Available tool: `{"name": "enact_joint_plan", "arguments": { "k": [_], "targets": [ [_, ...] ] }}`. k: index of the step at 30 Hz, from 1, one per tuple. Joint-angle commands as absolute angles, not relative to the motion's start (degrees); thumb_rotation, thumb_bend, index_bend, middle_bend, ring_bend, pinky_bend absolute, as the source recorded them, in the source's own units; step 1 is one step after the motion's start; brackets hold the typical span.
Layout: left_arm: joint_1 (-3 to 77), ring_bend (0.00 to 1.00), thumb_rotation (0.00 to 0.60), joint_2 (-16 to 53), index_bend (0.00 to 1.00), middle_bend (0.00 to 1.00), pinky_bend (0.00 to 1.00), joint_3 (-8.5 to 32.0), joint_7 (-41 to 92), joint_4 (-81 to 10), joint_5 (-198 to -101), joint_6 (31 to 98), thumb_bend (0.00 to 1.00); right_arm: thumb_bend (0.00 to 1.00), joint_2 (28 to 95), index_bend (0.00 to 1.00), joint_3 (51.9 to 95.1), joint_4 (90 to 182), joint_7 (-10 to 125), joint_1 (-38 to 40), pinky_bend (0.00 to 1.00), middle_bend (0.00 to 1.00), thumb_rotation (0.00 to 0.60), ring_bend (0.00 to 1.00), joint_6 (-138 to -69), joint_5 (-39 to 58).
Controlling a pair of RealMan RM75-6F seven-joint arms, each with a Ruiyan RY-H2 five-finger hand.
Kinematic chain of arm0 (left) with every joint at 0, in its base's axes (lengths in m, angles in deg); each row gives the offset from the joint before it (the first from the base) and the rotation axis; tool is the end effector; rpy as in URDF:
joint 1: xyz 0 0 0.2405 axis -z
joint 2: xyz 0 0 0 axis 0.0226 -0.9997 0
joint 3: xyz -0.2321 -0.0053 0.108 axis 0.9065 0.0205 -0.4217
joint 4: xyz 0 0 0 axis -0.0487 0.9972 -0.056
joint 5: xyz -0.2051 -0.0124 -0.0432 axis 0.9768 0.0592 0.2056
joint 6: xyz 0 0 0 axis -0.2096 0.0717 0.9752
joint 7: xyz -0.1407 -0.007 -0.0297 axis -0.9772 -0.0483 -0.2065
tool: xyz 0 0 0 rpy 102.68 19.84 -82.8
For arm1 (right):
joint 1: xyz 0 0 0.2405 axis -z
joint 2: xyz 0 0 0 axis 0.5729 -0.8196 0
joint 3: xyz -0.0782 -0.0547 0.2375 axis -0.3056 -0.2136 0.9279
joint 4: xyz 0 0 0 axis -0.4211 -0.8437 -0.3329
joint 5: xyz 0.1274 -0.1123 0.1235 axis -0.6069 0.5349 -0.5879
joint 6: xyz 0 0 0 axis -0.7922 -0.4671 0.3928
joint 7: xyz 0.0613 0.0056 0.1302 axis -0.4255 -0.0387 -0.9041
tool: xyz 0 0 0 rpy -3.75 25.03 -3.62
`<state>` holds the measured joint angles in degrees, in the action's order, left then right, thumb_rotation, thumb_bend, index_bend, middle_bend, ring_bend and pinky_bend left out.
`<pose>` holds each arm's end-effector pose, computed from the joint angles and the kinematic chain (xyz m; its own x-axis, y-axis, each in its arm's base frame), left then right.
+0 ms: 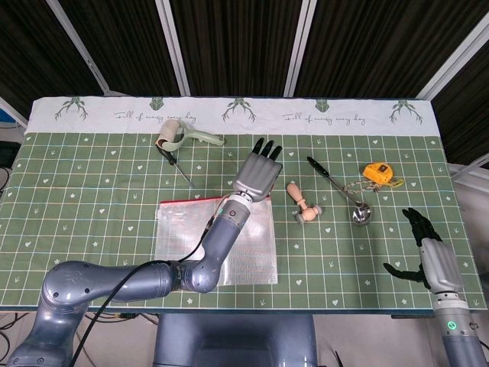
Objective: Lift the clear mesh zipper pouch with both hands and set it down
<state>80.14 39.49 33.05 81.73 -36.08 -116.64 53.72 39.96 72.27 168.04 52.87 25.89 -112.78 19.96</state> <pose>0.0960 0.4034 -0.0577 0.5793 0.0878 0.8104 0.7374 -0.4802 -0.4750 -0.2741 -0.2159 0.1437 0.0455 -0.1037 0.9936 -0.9935 0.0988 0.0558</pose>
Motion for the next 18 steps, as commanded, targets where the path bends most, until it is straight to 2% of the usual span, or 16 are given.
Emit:
{"name": "enact_joint_plan", "arguments": {
  "k": [1,9,18],
  "targets": [
    [81.02,0.0,0.6,38.04,0.59,0.12,0.0,33.63,81.69,-38.31,-115.87,54.45,0.44,0.24,39.35,0.19,75.07,172.84,53.08,23.23,0.21,0.06,0.6,0.0,-109.85,15.37],
    [83.34,0.0,0.6,37.53,0.59,0.12,0.0,34.36,81.3,-39.31,-113.87,55.88,0.44,0.26,40.29,0.3,81.96,180.07,56.94,15.08,0.23,0.07,0.6,0.0,-103.11,-3.57],
    [85.24,0.0,0.6,37.27,0.59,0.13,0.0,34.45,80.3,-38.74,-112.32,56.22,0.44,0.26,46.79,0.37,89.09,180.34,61.86,3.13,0.23,0.09,0.6,0.0,-102.77,-30.4]
  ]
}}
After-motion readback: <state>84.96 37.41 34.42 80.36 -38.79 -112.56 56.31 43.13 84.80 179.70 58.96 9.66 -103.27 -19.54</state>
